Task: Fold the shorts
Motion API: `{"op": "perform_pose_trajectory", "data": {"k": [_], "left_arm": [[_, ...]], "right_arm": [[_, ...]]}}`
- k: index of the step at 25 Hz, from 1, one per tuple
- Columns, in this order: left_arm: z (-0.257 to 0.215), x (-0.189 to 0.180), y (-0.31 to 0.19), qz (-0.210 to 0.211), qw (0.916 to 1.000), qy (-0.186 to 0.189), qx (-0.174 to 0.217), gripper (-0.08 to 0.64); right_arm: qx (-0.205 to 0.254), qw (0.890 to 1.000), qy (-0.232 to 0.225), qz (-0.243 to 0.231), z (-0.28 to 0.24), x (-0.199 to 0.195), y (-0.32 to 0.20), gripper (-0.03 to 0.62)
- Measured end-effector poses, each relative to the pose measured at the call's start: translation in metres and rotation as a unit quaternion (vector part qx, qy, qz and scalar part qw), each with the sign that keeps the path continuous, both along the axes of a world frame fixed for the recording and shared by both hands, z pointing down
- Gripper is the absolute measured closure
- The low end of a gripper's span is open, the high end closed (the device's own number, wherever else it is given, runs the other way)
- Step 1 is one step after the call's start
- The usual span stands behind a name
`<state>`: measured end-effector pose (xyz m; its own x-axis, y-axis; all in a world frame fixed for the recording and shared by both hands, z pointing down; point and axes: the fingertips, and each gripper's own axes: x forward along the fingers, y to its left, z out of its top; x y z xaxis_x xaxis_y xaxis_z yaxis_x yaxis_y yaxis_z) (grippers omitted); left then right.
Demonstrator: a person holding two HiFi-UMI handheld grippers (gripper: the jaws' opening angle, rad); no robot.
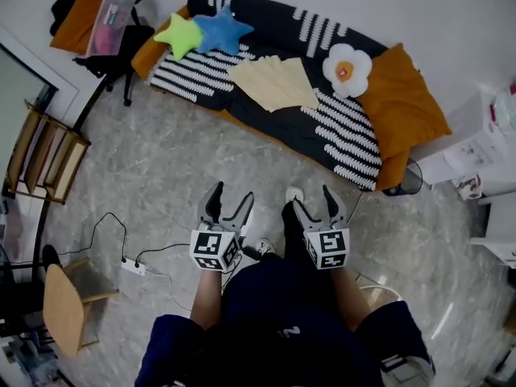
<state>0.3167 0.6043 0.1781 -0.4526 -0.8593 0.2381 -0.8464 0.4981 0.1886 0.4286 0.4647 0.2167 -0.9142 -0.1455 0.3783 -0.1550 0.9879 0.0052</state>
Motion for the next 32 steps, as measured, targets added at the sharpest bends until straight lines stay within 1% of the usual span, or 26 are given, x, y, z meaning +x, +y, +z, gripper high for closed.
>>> {"op": "perform_pose_trajectory", "data": {"k": [3,8,11,14,17,20,24,27,32], "left_arm": [[0.003,-0.022,-0.013,-0.020,0.9998,0.005,-0.001,0.230],[0.009,-0.064,-0.045,-0.045,0.9986,0.018,-0.022,0.232],[0.009,-0.095,-0.065,-0.074,0.9964,0.028,-0.032,0.231],[0.003,-0.128,-0.088,-0.108,0.9936,0.026,-0.021,0.232],[0.003,-0.148,-0.110,-0.132,0.9906,0.029,-0.021,0.232],[0.007,-0.161,-0.134,-0.149,0.9880,0.036,-0.020,0.235],[0.010,-0.168,-0.155,-0.152,0.9868,0.045,-0.032,0.238],[0.012,-0.174,-0.166,-0.153,0.9863,0.049,-0.039,0.241],[0.012,-0.186,-0.181,-0.144,0.9873,0.044,-0.049,0.244]], "right_arm": [[-0.003,1.000,0.006,-0.024,0.005,-0.028,-0.017,0.264],[-0.014,0.998,0.008,-0.053,0.005,-0.089,-0.061,0.275],[-0.016,0.996,0.014,-0.086,0.007,-0.129,-0.085,0.281],[-0.014,0.993,0.013,-0.112,0.004,-0.167,-0.114,0.287],[-0.015,0.991,0.015,-0.134,0.004,-0.193,-0.141,0.295],[-0.015,0.988,0.023,-0.151,0.007,-0.210,-0.165,0.299],[-0.020,0.985,0.035,-0.165,0.014,-0.219,-0.181,0.302],[-0.027,0.985,0.037,-0.165,0.019,-0.226,-0.188,0.302],[-0.037,0.986,0.039,-0.159,0.025,-0.233,-0.197,0.305]]}}
